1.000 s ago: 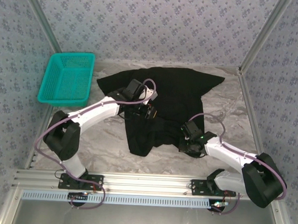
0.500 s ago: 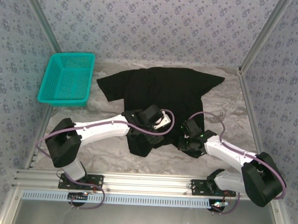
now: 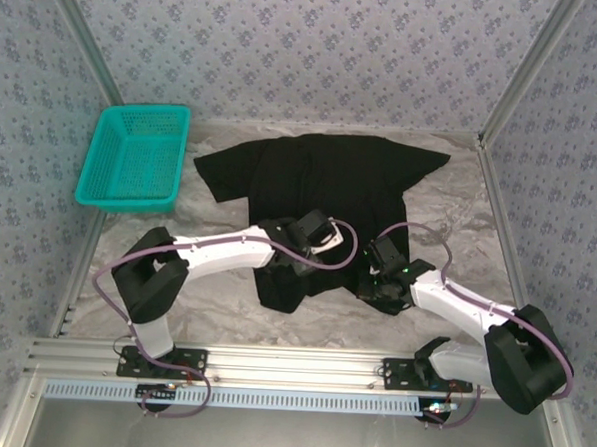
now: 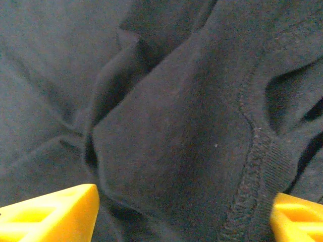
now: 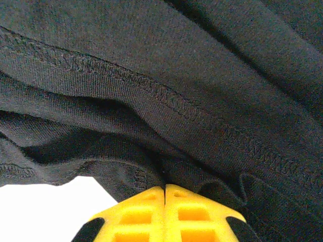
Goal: Fold the inside-out t-shirt
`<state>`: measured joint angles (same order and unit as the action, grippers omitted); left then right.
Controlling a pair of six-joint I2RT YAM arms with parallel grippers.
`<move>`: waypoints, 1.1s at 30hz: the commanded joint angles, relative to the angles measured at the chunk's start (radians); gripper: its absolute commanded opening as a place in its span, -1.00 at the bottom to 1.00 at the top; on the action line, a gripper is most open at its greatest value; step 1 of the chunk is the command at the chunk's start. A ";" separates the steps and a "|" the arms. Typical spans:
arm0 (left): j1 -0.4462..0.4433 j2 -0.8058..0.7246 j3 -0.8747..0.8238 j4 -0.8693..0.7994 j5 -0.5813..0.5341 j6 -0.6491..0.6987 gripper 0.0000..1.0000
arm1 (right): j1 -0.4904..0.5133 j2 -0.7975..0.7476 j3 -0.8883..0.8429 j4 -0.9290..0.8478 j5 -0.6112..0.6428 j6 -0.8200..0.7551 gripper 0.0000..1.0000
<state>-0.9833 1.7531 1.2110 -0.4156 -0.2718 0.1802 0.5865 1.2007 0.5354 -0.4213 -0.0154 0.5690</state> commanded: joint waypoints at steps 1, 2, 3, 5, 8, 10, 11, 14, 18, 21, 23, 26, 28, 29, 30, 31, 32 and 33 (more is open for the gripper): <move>0.034 -0.065 0.017 0.026 0.059 -0.020 0.22 | -0.006 -0.013 0.018 -0.010 -0.006 -0.001 -1.00; 0.040 -0.069 0.021 0.023 0.070 -0.025 0.13 | -0.006 -0.012 0.018 -0.009 -0.008 -0.001 -1.00; 0.048 -0.070 0.023 0.020 0.092 -0.031 0.05 | -0.005 -0.009 0.017 -0.008 -0.008 -0.001 -1.00; 0.059 -0.069 0.027 0.022 0.134 -0.037 -0.10 | -0.005 -0.007 0.016 -0.007 -0.008 0.000 -1.00; 0.064 -0.055 0.040 0.017 0.175 -0.046 -0.39 | -0.006 -0.009 0.020 -0.009 -0.007 -0.001 -1.00; 0.065 -0.045 0.052 0.009 0.192 -0.051 -0.54 | -0.007 -0.009 0.021 -0.010 -0.006 -0.003 -1.00; 0.067 -0.042 0.059 0.004 0.200 -0.055 -0.60 | -0.006 -0.009 0.021 -0.011 -0.004 -0.003 -1.00; 0.067 -0.049 0.073 -0.007 0.239 -0.072 -0.74 | -0.006 -0.006 0.022 -0.021 0.008 -0.009 -1.00; 0.073 -0.075 0.074 -0.008 0.258 -0.092 -0.99 | -0.011 -0.013 0.033 -0.068 0.044 -0.018 -1.00; 0.079 -0.090 0.073 -0.009 0.268 -0.101 -1.00 | -0.021 -0.037 0.038 -0.111 0.070 -0.011 -1.00; 0.084 -0.100 0.070 -0.006 0.277 -0.116 -1.00 | -0.029 -0.064 0.045 -0.142 0.098 0.001 -1.00; 0.090 -0.130 0.064 0.013 0.309 -0.171 -1.00 | -0.036 -0.118 0.071 -0.238 0.208 0.023 -1.00; 0.097 -0.156 0.057 0.032 0.324 -0.218 -1.00 | -0.036 -0.160 0.079 -0.270 0.260 0.018 -1.00; 0.104 -0.164 0.058 0.034 0.344 -0.237 -1.00 | -0.036 -0.176 0.083 -0.273 0.268 0.009 -0.97; 0.115 -0.171 0.058 0.037 0.368 -0.265 -1.00 | -0.035 -0.191 0.083 -0.274 0.267 -0.001 -0.88; 0.127 -0.176 0.062 0.036 0.400 -0.290 -1.00 | -0.033 -0.203 0.085 -0.262 0.253 -0.023 -0.74; 0.135 -0.178 0.064 0.034 0.425 -0.315 -1.00 | -0.030 -0.218 0.085 -0.249 0.232 -0.046 -0.62; 0.143 -0.177 0.068 0.031 0.452 -0.339 -1.00 | -0.024 -0.238 0.087 -0.228 0.202 -0.078 -0.47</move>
<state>-0.8646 1.6058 1.2617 -0.3977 0.0879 -0.0597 0.5560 0.9977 0.5945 -0.6254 0.1761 0.5449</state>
